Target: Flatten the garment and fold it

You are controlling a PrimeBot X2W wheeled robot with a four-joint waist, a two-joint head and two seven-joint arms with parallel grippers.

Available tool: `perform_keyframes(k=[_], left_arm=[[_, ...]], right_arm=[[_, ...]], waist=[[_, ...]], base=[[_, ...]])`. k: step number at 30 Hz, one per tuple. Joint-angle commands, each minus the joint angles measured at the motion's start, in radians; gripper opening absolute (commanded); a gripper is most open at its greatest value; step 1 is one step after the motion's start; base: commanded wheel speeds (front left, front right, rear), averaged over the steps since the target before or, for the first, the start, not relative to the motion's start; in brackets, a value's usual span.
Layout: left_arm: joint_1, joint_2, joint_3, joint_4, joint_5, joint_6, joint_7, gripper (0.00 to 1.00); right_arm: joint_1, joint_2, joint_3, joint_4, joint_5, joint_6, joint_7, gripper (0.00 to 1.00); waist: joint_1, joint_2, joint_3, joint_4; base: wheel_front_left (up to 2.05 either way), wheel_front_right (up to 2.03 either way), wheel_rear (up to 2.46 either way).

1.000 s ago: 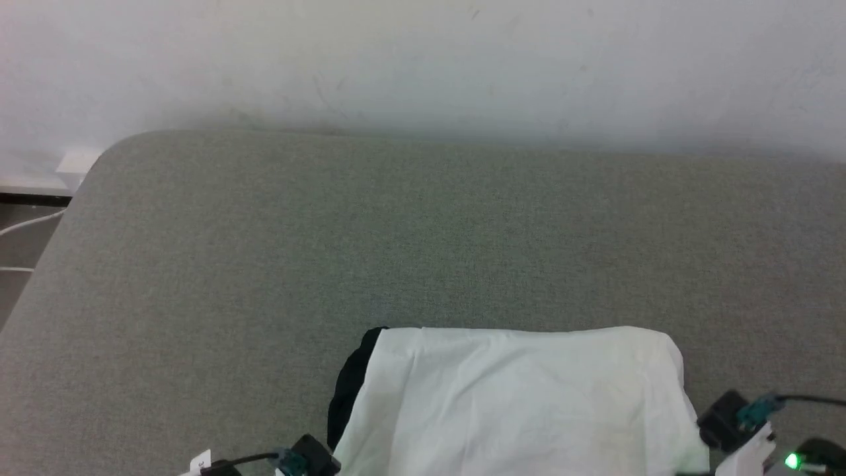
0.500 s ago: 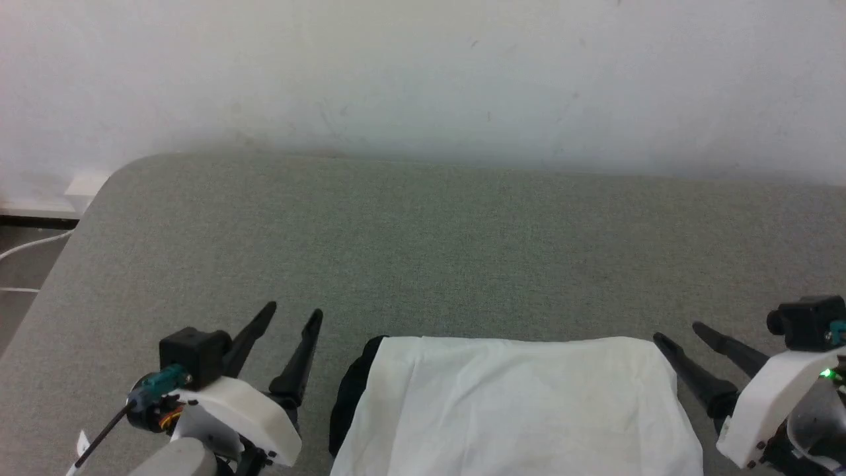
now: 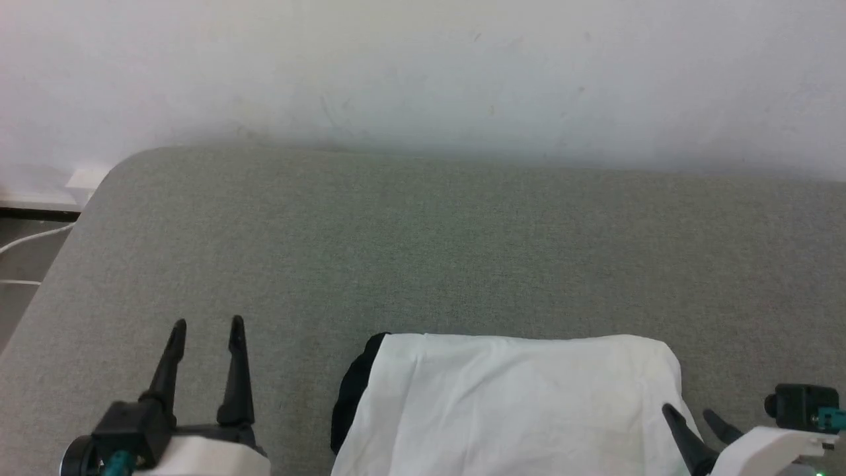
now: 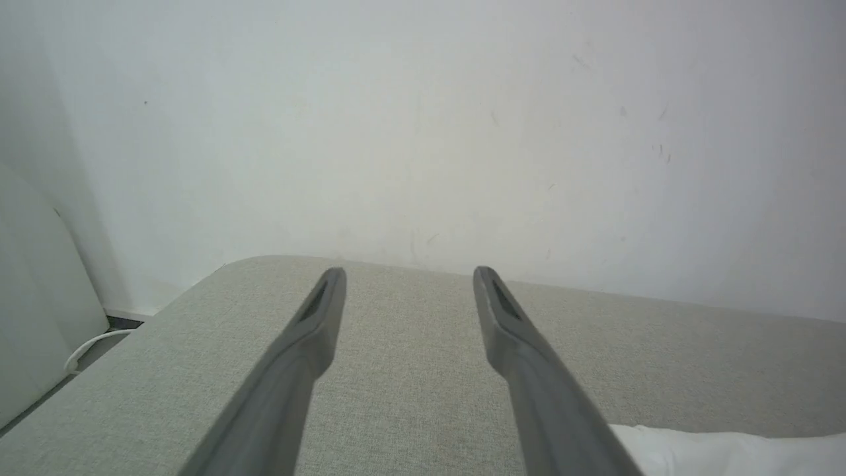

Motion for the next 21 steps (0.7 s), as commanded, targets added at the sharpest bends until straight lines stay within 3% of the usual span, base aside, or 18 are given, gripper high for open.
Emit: perform_keyframes(k=[1,8,14,21], left_arm=[[0.031,-0.032,0.032,-0.021,0.076,-0.040,-0.005,1.00],[0.074,-0.110,0.093,-0.020,0.211,-0.143,-0.005,1.00],[0.058,-0.170,0.142,0.003,0.264,-0.226,-0.005,1.00],[0.031,-0.217,0.192,0.015,0.306,-0.293,-0.005,1.00]], right_arm=[[0.020,0.021,-0.029,0.007,-0.028,-0.001,0.027,1.00],[0.024,0.052,-0.071,0.052,-0.052,-0.001,0.069,1.00],[-0.012,0.058,-0.036,0.116,-0.019,-0.001,0.087,1.00],[-0.048,0.059,0.047,0.227,-0.004,-0.001,0.114,1.00]], waist=[[0.0001,0.0000,0.007,0.007],[0.0001,0.0000,0.026,0.024],[0.0001,0.0000,0.051,0.038],[0.0001,0.0000,0.082,0.052]], base=[[0.00,0.00,0.00],[0.00,0.00,0.00],[0.00,0.00,0.00],[0.00,0.00,0.00]])
